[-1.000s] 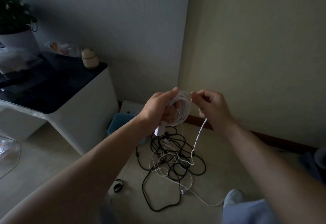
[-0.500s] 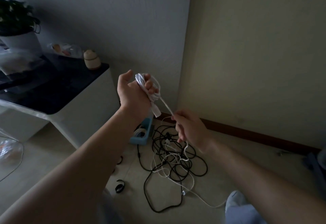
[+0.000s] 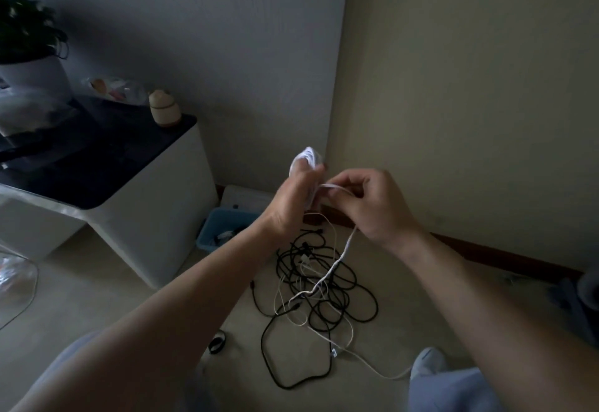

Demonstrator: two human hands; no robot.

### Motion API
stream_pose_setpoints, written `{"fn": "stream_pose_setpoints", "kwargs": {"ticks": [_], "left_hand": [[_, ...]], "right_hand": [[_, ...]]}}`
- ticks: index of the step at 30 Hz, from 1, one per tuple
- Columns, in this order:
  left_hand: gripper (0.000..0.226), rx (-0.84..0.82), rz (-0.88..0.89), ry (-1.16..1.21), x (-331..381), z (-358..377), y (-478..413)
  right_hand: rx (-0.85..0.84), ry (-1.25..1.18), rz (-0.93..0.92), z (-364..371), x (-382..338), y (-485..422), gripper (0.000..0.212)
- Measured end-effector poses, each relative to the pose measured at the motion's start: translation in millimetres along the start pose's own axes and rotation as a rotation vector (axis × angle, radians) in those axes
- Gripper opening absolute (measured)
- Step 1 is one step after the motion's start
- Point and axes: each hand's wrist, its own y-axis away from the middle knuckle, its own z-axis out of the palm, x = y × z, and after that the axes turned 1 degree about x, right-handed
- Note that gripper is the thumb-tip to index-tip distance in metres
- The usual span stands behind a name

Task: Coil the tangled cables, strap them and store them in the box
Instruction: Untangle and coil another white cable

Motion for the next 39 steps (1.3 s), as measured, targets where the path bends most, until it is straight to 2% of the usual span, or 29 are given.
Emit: {"fn": "stream_pose_setpoints", "kwargs": {"ticks": [2, 5, 8, 10, 15, 18, 23, 26, 30, 32, 34, 39], "left_hand": [[0.067, -0.071, 0.032, -0.116, -5.5, 5.2, 3.1], [0.046, -0.123, 0.066, -0.187, -10.5, 7.9, 6.8], [0.025, -0.145, 0.084, -0.234, -9.2, 11.4, 7.6], [0.028, -0.129, 0.074, -0.206, -5.7, 14.1, 6.8], [0.039, -0.075, 0.03, 0.012, 2.8, 15.1, 4.4], [0.045, 0.0, -0.081, 0.167, 4.0, 10.9, 0.6], [0.035, -0.117, -0.25, 0.565, 16.8, 0.0, -0.4], [0.034, -0.149, -0.232, 0.765, 25.4, -6.5, 0.8], [0.043, -0.077, -0.137, 0.894, 33.1, -14.9, -2.5], [0.044, -0.002, -0.081, 0.872, 34.6, -17.6, -5.3], [0.044, 0.088, -0.021, 0.784, 32.8, -19.0, -8.9], [0.041, 0.316, 0.128, 0.416, 25.5, -30.5, -20.0]], "right_hand": [[0.021, -0.034, -0.007, -9.3, 1.1, -4.1, 0.004], [0.102, -0.091, -0.028, -22.8, 6.6, -11.1, 0.02], [0.107, -0.134, -0.057, -29.9, 11.1, -14.1, 0.016], [0.1, -0.15, -0.043, -31.5, 16.6, -14.9, 0.016], [0.085, -0.163, 0.052, -35.0, 36.5, -16.9, 0.015], [0.06, -0.267, 0.135, -34.0, 47.7, -18.3, 0.011], [-0.069, -0.327, 0.239, -25.8, 62.4, -14.8, 0.027], [-0.11, -0.234, 0.284, -17.5, 68.3, -10.0, 0.034], [-0.228, -0.162, 0.437, -4.0, 66.1, -4.5, 0.033], [-0.336, -0.177, 0.513, 1.8, 59.3, -1.0, 0.03], [-0.407, -0.186, 0.512, 7.2, 51.3, 2.3, 0.029], [-0.334, -0.295, 0.364, 11.8, 30.8, 5.7, 0.035]]}}
